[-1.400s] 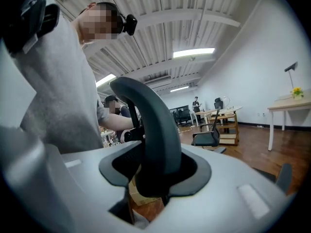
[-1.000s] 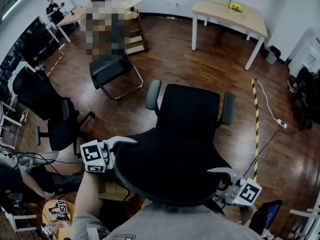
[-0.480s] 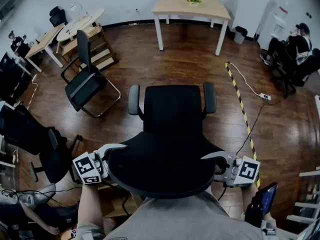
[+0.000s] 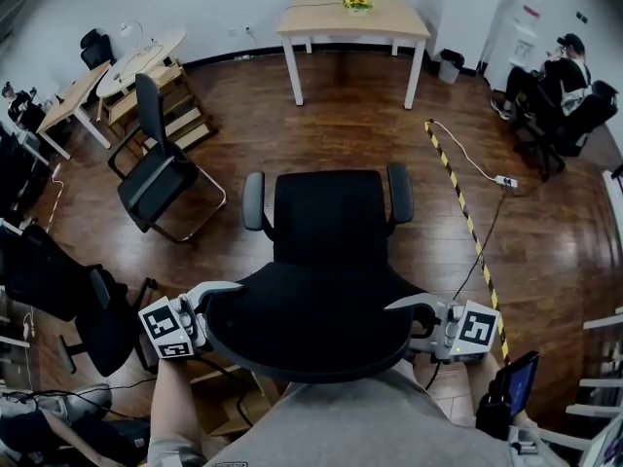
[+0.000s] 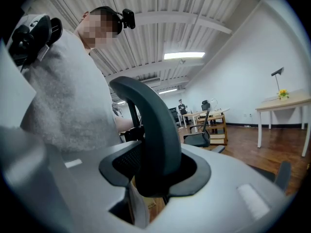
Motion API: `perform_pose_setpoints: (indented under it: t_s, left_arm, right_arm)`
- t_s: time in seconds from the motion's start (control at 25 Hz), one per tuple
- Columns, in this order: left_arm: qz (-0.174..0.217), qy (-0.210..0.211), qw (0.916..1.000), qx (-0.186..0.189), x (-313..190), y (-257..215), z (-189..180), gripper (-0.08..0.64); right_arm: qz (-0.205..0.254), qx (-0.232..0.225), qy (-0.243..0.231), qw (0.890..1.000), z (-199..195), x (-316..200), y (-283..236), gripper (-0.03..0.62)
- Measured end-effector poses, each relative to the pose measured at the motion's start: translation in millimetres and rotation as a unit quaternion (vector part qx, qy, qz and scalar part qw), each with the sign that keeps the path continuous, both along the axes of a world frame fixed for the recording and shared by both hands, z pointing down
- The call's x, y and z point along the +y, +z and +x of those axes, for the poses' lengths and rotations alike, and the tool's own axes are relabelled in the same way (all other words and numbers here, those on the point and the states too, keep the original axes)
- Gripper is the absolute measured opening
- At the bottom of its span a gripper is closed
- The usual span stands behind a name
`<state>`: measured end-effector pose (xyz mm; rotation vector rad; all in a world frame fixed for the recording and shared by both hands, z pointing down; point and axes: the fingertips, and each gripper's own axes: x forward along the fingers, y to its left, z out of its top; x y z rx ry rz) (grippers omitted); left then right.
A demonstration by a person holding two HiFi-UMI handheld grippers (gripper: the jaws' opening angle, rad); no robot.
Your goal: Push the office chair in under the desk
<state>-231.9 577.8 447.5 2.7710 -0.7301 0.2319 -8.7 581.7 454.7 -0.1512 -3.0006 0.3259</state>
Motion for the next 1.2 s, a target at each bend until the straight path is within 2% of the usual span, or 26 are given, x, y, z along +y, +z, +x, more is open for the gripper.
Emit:
perform_pose_setpoints:
  t_s: [0.32, 0.6, 1.2]
  left_arm:
    - [0.003, 0.026, 0.9996, -0.011, -17, -5, 1, 0.189]
    - [0.005, 0.028, 0.9995, -0.010, -44, -6, -8, 0.187]
    - [0.000, 0.014, 0.9999, -0.009, -152, -7, 11, 0.188]
  right_arm:
    - [-0.006, 0.006, 0.011, 1.000, -2, -11, -2, 0.170]
    - [-0.008, 0.014, 0.024, 1.000, -11, -35, -1, 0.170]
    - [-0.007, 0.011, 0.018, 1.000, 8, -144, -1, 0.170]
